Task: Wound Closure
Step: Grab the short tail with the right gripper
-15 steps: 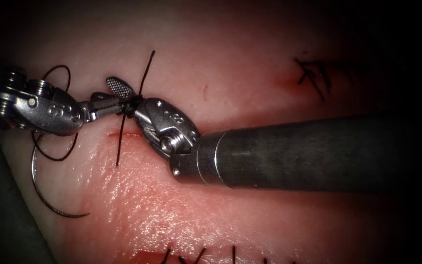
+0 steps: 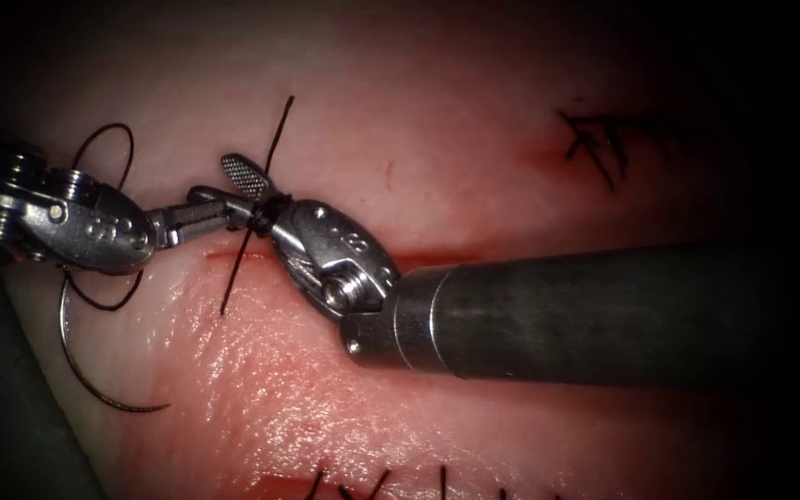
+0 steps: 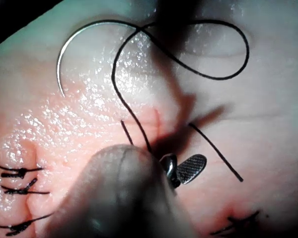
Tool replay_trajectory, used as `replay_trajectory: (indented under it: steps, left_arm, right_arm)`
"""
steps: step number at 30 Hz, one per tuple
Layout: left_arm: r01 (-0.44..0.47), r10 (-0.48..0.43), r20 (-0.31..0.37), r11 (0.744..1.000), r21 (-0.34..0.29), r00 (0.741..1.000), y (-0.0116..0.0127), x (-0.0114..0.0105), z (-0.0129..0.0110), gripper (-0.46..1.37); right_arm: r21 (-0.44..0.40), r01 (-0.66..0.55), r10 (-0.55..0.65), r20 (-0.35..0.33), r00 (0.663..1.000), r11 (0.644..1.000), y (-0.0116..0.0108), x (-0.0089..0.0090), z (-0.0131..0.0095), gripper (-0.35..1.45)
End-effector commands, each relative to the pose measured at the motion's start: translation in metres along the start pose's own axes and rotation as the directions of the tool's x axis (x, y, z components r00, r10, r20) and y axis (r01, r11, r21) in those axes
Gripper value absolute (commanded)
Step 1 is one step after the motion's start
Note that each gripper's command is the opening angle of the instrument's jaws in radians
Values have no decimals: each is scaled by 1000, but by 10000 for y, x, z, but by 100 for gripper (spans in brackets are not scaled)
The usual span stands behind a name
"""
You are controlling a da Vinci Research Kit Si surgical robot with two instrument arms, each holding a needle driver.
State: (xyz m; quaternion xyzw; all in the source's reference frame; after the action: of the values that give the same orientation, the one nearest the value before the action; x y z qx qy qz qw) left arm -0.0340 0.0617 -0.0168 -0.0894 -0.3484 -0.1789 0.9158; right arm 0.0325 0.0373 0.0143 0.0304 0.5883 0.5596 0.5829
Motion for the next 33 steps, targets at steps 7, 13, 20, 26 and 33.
replay_trajectory:
  steps: [7,13,20,26,33]
  left_arm:
    - [-4,4,1,1000,-8,1000,-4,2,0,-35]
    - [-6,6,5,1000,-7,1000,-6,4,5,-35]
    - [-6,6,8,1000,-8,1000,-3,9,15,-35]
    - [-4,4,10,1000,-8,1000,0,10,23,-35]
    - [-13,13,13,1000,-7,1000,2,8,35,-35]
  right_arm:
    - [-95,8,-11,-27,1000,995,6,2,-8,74]
    - [-170,-17,9,-50,999,985,14,4,-5,81]
    - [-209,-82,73,-49,996,975,33,7,3,82]
    - [-233,-119,114,-37,993,965,49,9,16,86]
    - [-241,-135,132,-31,991,961,60,11,22,82]
